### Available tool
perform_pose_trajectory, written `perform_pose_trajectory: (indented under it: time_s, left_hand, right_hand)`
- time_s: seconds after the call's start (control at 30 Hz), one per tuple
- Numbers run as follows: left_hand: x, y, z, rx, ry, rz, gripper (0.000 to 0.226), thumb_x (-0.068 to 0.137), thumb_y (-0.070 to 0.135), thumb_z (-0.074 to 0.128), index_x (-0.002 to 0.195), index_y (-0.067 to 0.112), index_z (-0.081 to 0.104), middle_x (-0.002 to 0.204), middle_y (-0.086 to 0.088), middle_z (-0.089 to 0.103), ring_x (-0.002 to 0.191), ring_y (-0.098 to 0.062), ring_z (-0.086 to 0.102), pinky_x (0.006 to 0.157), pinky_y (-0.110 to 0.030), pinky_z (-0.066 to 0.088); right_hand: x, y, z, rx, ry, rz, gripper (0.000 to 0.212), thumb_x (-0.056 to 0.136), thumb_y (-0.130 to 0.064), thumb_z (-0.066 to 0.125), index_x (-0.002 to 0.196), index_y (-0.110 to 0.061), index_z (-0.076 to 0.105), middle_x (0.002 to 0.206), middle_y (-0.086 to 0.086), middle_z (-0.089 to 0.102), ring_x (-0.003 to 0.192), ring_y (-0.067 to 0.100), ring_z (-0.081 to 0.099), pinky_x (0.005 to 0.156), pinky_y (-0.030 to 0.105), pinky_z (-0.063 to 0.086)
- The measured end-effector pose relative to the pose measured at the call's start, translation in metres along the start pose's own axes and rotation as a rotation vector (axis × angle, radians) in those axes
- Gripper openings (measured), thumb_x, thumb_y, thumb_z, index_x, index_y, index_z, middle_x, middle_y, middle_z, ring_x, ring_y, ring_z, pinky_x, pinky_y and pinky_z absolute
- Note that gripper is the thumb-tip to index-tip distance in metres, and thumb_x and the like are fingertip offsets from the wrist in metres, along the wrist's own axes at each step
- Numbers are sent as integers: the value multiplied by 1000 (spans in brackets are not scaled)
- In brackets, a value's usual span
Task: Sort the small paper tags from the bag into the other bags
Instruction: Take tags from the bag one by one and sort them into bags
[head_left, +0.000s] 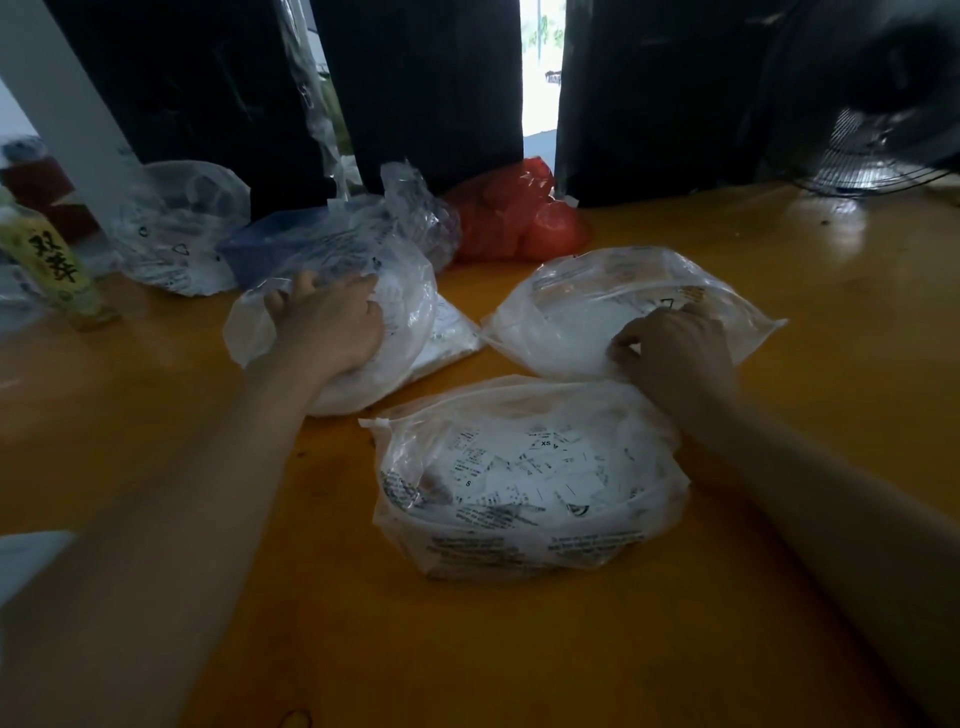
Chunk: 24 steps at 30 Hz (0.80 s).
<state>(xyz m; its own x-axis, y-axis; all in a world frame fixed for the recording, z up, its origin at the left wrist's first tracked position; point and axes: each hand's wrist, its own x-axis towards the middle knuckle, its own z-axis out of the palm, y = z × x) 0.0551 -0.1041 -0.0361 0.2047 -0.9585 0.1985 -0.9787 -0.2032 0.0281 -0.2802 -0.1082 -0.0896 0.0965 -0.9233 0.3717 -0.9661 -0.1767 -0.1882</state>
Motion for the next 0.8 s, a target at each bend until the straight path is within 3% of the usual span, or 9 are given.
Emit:
perform_pose_trajectory:
  time_s: [0.1,0.17,0.23,0.3,0.37,0.43,0.53,0.67,0.8]
  left_hand:
    - [-23,7,-6,-113,248,77,51,104,32,31,152,24,48,163,-2,39,146,-36,25,117,-54,24]
    - [-50,22,-7,-278,477,188,47,98,29,34,134,20,63,144,-4,56,136,-31,38,107,-44,28]
    - [-79,42,-6,-465,551,318,36,100,24,40,122,18,68,125,-1,63,124,-23,47,96,-33,30]
    - [-104,57,0,-688,433,410,31,103,25,43,120,20,69,114,8,65,113,-10,54,92,-20,38]
    - [-123,65,6,-918,224,373,30,103,34,45,120,27,69,104,21,66,100,1,61,83,-11,46]
    - [-134,69,14,-1143,-5,254,33,98,49,48,121,35,66,107,22,69,100,1,66,88,-21,55]
    - [-137,71,22,-1442,-242,115,43,90,66,56,122,39,63,114,17,74,105,-11,73,101,-43,57]
    - [-138,71,25,-1602,-335,92,59,75,71,74,116,28,74,116,2,77,105,-20,74,90,-34,59]
    - [-139,68,27,-1675,-264,65,19,81,40,84,98,33,82,101,4,79,99,-15,73,82,-24,57]
  right_hand:
    - [-2,1,-3,77,129,-43,28,104,-34,56,107,-16,78,107,8,76,102,30,65,104,45,43]
    - [-4,-1,-7,171,253,-81,28,103,-28,57,94,-11,77,95,9,76,89,27,66,97,41,45]
    - [-6,-7,-14,281,322,-74,30,103,-30,56,83,-12,71,85,1,72,82,20,64,85,35,47]
    - [-9,-16,-22,410,318,-67,30,102,-35,57,79,-17,66,75,-13,64,70,5,59,71,23,44]
    - [-17,-28,-29,554,244,-75,33,101,-40,58,77,-18,66,72,-16,64,60,3,58,55,8,38]
    - [-28,-40,-35,676,124,-108,29,101,-43,58,79,-26,68,75,-14,69,60,8,60,50,13,43]
    - [-42,-54,-39,755,-21,-207,17,100,-36,60,89,-29,70,86,-25,70,65,10,64,57,23,51]
    - [-50,-63,-41,770,-176,-337,10,99,-33,61,101,-31,71,82,-15,72,65,17,66,60,32,54]
    - [-53,-66,-40,755,-282,-385,13,99,-33,62,88,-34,70,74,-5,69,49,5,53,48,17,42]
